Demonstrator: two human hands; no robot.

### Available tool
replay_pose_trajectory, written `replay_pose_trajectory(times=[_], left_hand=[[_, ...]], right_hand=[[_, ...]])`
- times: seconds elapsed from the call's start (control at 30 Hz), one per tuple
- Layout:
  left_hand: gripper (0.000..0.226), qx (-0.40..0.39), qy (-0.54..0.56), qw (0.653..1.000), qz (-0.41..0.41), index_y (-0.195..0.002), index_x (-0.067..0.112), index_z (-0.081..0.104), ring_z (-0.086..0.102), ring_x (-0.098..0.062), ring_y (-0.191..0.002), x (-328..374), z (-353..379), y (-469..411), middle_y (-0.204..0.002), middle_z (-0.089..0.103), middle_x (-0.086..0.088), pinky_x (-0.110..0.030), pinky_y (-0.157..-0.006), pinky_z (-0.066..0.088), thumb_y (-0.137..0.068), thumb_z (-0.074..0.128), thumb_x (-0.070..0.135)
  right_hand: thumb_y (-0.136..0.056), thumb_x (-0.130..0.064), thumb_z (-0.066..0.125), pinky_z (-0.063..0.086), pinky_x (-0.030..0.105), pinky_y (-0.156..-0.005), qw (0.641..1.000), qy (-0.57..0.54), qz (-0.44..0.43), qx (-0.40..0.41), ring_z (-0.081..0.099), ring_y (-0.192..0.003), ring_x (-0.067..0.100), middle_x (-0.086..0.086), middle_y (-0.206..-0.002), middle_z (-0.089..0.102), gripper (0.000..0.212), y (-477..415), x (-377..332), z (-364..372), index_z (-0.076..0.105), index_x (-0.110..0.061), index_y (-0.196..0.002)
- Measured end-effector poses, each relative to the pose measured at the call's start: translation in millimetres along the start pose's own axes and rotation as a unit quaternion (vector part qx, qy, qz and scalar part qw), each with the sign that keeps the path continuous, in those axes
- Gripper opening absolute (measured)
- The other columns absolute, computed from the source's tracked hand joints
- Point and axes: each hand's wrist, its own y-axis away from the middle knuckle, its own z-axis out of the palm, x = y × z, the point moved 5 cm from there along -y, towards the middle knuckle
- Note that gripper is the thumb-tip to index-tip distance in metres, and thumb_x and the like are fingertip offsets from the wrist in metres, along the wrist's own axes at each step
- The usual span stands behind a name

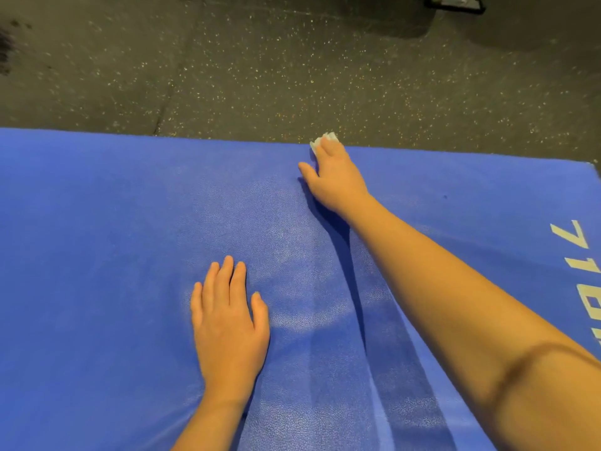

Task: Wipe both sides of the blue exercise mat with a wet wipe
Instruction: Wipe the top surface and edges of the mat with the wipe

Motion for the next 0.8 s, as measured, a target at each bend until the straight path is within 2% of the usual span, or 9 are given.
replay_pose_trajectory(times=[0.07, 0.17, 0.3, 0.33, 0.5, 0.57, 0.63, 0.67, 0.8], left_hand=[[0.053, 0.0, -0.005, 1.0, 0.002, -0.133, 0.004, 0.054, 0.038, -0.029, -0.137, 0, 0, 1, -0.142, 0.05, -0.012, -0.044, -0.116, 0.02, -0.091, 0.034, 0.03], [0.053, 0.0, -0.005, 1.0, 0.002, -0.132, 0.003, 0.055, 0.039, -0.029, -0.136, 1, 0, 0, -0.142, 0.05, -0.012, -0.046, -0.115, 0.022, -0.091, 0.034, 0.03], [0.053, 0.004, -0.003, 1.0, 0.001, -0.132, 0.003, 0.055, 0.039, -0.029, -0.137, -1, -1, 0, -0.142, 0.05, -0.012, -0.046, -0.115, 0.023, -0.092, 0.034, 0.03], [0.052, 0.006, -0.002, 1.0, 0.003, -0.132, 0.003, 0.055, 0.039, -0.03, -0.137, -1, -1, 0, -0.142, 0.05, -0.012, -0.047, -0.115, 0.023, -0.092, 0.034, 0.03], [0.052, 0.01, 0.002, 1.0, 0.004, -0.132, 0.003, 0.055, 0.04, -0.03, -0.136, -1, 0, 1, -0.142, 0.051, -0.013, -0.048, -0.115, 0.024, -0.092, 0.035, 0.029], [0.052, 0.011, 0.005, 1.0, 0.004, -0.132, 0.003, 0.055, 0.039, -0.03, -0.136, -1, -1, 0, -0.142, 0.05, -0.012, -0.047, -0.115, 0.023, -0.092, 0.034, 0.029], [0.052, 0.014, 0.005, 1.0, 0.004, -0.132, 0.003, 0.054, 0.039, -0.03, -0.137, -1, 0, 1, -0.142, 0.05, -0.012, -0.047, -0.115, 0.024, -0.092, 0.035, 0.029], [0.052, 0.015, 0.005, 1.0, 0.003, -0.132, 0.003, 0.055, 0.039, -0.03, -0.137, -2, 0, 1, -0.142, 0.05, -0.012, -0.048, -0.115, 0.024, -0.092, 0.035, 0.029], [0.051, 0.021, 0.005, 1.0, 0.005, -0.131, 0.002, 0.056, 0.04, -0.031, -0.136, -1, 1, 0, -0.141, 0.051, -0.014, -0.048, -0.114, 0.024, -0.091, 0.035, 0.028]], right_hand=[[-0.09, -0.026, 0.049, 0.033, 0.043, -0.108, 0.992, -0.038, -0.106, -0.057, 0.042, -0.125, 0.031, 0.018, -0.125, 0.049, 0.036, 26, -34, 14, 0.057, 0.001, -0.111], [-0.092, -0.026, 0.049, 0.022, 0.03, -0.114, 0.961, 0.037, -0.248, -0.118, 0.031, -0.139, 0.026, 0.013, -0.145, 0.041, 0.046, 64, -39, 18, 0.051, -0.004, -0.132], [-0.092, -0.018, 0.043, 0.03, 0.044, -0.111, 0.999, 0.025, -0.04, 0.011, 0.03, -0.139, 0.03, 0.017, -0.138, 0.044, 0.039, 45, 10, -7, 0.049, -0.002, -0.128], [-0.092, -0.022, 0.041, 0.027, 0.043, -0.113, 0.999, 0.018, -0.035, 0.01, 0.027, -0.14, 0.029, 0.017, -0.139, 0.043, 0.043, 52, 4, -3, 0.048, -0.001, -0.128], [-0.091, -0.033, 0.036, 0.026, 0.036, -0.109, 0.952, 0.111, -0.261, -0.114, 0.04, -0.134, 0.029, 0.014, -0.144, 0.044, 0.054, 114, -21, 11, 0.05, -0.001, -0.133], [-0.092, -0.033, 0.031, 0.031, 0.039, -0.102, 0.973, 0.134, -0.178, -0.054, 0.047, -0.127, 0.03, 0.012, -0.142, 0.047, 0.052, 99, 5, -5, 0.053, -0.005, -0.13], [-0.091, -0.037, 0.026, 0.032, 0.043, -0.105, 0.992, 0.116, -0.044, -0.012, 0.039, -0.132, 0.03, 0.01, -0.145, 0.042, 0.057, 95, 21, -11, 0.048, -0.006, -0.133], [-0.09, -0.038, 0.03, 0.03, 0.043, -0.108, 0.995, 0.099, -0.032, -0.002, 0.034, -0.136, 0.03, 0.012, -0.146, 0.04, 0.058, 102, 13, -5, 0.047, -0.004, -0.134], [-0.09, -0.037, 0.042, 0.018, 0.033, -0.113, 0.971, 0.075, -0.209, -0.091, 0.034, -0.137, 0.027, 0.014, -0.145, 0.042, 0.057, 157, -31, 13, 0.05, 0.0, -0.133]])
